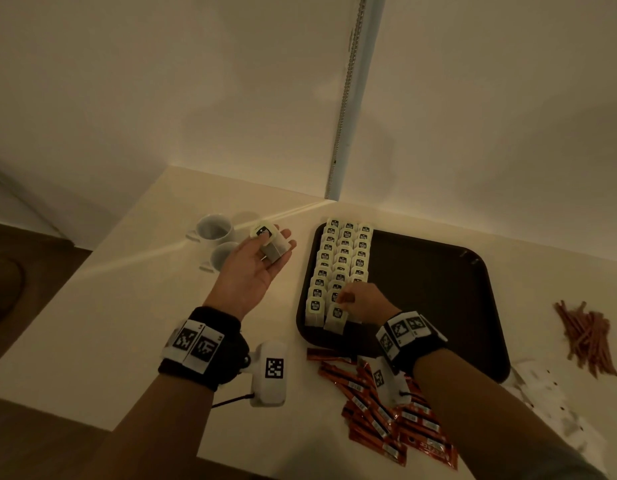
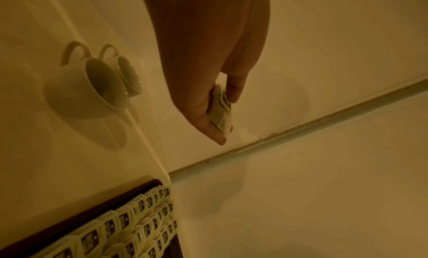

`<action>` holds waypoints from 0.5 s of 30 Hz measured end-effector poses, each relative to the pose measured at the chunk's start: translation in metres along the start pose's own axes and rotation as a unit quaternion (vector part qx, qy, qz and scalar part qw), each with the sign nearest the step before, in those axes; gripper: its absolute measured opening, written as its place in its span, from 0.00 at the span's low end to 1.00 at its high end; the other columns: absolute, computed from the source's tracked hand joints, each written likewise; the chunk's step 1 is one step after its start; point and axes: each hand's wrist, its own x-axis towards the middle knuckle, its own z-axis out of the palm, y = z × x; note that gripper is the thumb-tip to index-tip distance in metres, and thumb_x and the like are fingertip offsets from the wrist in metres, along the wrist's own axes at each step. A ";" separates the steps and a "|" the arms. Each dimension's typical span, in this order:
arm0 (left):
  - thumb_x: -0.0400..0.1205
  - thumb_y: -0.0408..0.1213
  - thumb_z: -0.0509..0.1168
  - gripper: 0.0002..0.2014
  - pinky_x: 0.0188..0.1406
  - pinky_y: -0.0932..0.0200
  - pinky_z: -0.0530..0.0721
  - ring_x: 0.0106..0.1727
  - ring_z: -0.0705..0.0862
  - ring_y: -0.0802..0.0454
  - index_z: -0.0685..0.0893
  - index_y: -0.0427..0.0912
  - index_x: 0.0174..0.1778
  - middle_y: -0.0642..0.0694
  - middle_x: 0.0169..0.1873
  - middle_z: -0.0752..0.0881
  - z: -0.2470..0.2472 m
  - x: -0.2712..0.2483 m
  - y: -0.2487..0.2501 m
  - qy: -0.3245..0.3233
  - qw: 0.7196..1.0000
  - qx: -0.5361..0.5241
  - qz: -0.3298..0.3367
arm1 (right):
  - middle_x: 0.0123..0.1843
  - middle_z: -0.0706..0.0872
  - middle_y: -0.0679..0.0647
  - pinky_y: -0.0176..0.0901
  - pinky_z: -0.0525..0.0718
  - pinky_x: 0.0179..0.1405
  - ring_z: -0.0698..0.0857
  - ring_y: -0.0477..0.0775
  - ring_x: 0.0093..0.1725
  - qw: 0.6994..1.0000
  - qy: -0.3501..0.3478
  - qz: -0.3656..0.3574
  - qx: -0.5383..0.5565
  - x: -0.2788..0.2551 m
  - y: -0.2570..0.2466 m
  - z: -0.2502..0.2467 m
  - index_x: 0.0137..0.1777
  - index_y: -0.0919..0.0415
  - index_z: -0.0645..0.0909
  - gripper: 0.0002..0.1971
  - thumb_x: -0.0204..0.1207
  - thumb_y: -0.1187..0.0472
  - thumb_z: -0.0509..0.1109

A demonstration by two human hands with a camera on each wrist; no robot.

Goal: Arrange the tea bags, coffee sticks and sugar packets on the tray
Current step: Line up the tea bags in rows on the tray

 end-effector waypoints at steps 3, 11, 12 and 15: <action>0.86 0.33 0.58 0.09 0.52 0.56 0.88 0.48 0.91 0.43 0.80 0.35 0.57 0.39 0.48 0.91 0.000 0.000 0.002 -0.006 1.000 -0.009 -0.006 | 0.58 0.86 0.58 0.34 0.76 0.54 0.83 0.52 0.59 1.000 0.005 -0.001 0.005 0.007 0.000 0.004 0.56 0.66 0.84 0.09 0.78 0.65 0.69; 0.86 0.39 0.57 0.16 0.55 0.53 0.87 0.52 0.90 0.41 0.76 0.34 0.66 0.37 0.52 0.89 0.000 -0.002 0.001 -0.022 0.999 0.004 -0.029 | 0.57 0.85 0.60 0.35 0.78 0.50 0.82 0.53 0.55 0.999 0.030 0.020 0.009 0.022 0.003 0.011 0.52 0.66 0.84 0.06 0.78 0.68 0.67; 0.86 0.40 0.56 0.17 0.55 0.52 0.87 0.53 0.89 0.40 0.75 0.34 0.67 0.36 0.53 0.89 0.000 -0.002 0.001 -0.021 0.999 0.013 -0.031 | 0.57 0.85 0.59 0.35 0.78 0.49 0.82 0.51 0.54 0.999 0.031 0.023 0.006 0.023 0.004 0.011 0.52 0.65 0.83 0.06 0.78 0.68 0.67; 0.88 0.46 0.52 0.20 0.50 0.52 0.89 0.54 0.88 0.39 0.74 0.36 0.69 0.35 0.53 0.89 0.002 -0.004 0.000 -0.025 0.998 0.028 -0.049 | 0.57 0.84 0.58 0.35 0.77 0.48 0.81 0.49 0.53 0.999 0.029 0.028 0.009 0.024 0.007 0.013 0.51 0.64 0.82 0.05 0.78 0.68 0.67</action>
